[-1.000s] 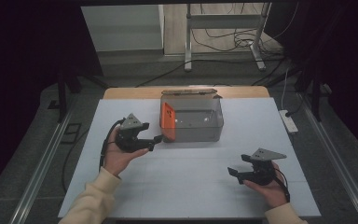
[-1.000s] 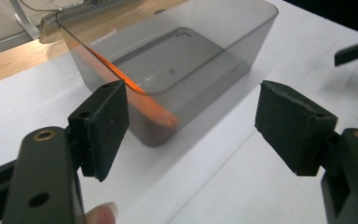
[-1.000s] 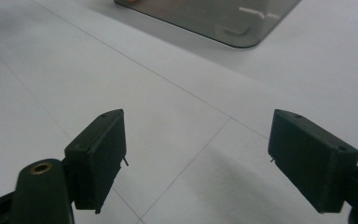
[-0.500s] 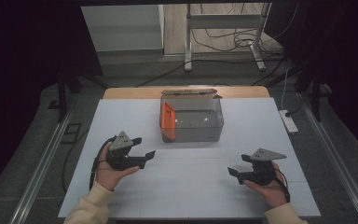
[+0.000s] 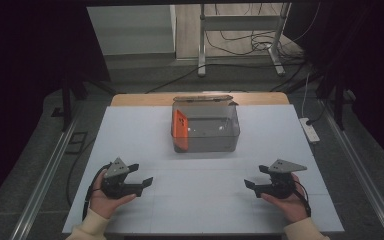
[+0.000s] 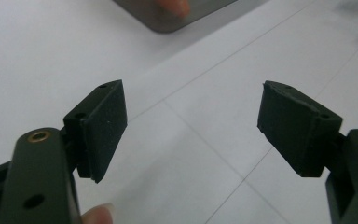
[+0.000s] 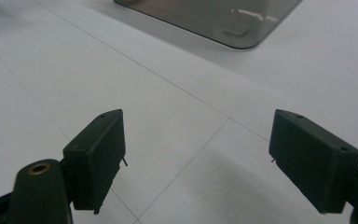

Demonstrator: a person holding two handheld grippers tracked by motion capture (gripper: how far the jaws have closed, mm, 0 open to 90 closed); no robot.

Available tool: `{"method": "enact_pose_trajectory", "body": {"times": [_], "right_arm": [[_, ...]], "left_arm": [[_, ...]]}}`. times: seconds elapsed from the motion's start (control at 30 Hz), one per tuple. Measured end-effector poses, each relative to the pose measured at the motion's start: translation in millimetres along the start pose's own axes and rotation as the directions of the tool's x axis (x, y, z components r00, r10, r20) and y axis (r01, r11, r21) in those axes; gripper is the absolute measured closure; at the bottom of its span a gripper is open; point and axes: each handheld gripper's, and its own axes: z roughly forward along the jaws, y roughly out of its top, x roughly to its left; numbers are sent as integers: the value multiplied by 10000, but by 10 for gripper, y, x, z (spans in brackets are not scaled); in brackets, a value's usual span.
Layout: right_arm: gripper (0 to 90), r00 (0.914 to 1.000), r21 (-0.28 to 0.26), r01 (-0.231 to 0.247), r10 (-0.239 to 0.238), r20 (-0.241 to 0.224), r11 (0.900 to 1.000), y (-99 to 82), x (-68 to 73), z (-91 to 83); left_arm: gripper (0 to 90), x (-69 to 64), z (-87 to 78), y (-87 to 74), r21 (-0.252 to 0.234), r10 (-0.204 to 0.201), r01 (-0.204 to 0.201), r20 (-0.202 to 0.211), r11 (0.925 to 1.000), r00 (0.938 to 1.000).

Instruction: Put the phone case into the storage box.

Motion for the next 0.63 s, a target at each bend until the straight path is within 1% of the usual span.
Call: {"method": "enact_pose_trajectory", "body": {"times": [0.07, 0.13, 0.2, 0.27, 0.37, 0.43, 0.5, 0.63], "right_arm": [[185, 10000, -3, 20, -20, 1, 10000, 0, -1, 0], [185, 10000, 27, 39, -39, 16, 10000, 1, -3, -3], [185, 10000, -32, 39, -40, -27, 10000, 1, -2, -3], [185, 10000, -36, 63, -63, -42, 10000, 2, 0, -2], [184, 9999, -26, 89, -89, -51, 10000, 1, -1, 1], [184, 9999, -11, 100, -100, -45, 9999, 2, -2, -1], [184, 9999, -35, 99, -99, -61, 9999, 1, -2, -2], [183, 10000, -16, 82, -82, -38, 10000, -5, -4, -15]], "left_arm": [[240, 10, -2, -31, 6, -94, 94, -24, 10000, 10000], [235, 8, -6, -42, 18, -80, 80, -74, 10000, 9999], [234, 3, -1, -45, 14, -91, 91, -27, 10000, 10000], [227, -5, 13, -48, 69, -19, 19, -72, 10000, 10000], [225, -17, 33, -52, 103, -9, 10, -51, 9999, 10000], [224, -27, 43, -56, 215, 29, -29, -20, 9998, 10000], [222, -43, 46, -56, 234, 128, -126, -88, 9996, 9999], [220, -47, 47, -42, 196, 188, -186, -90, 9996, 9998]]}}
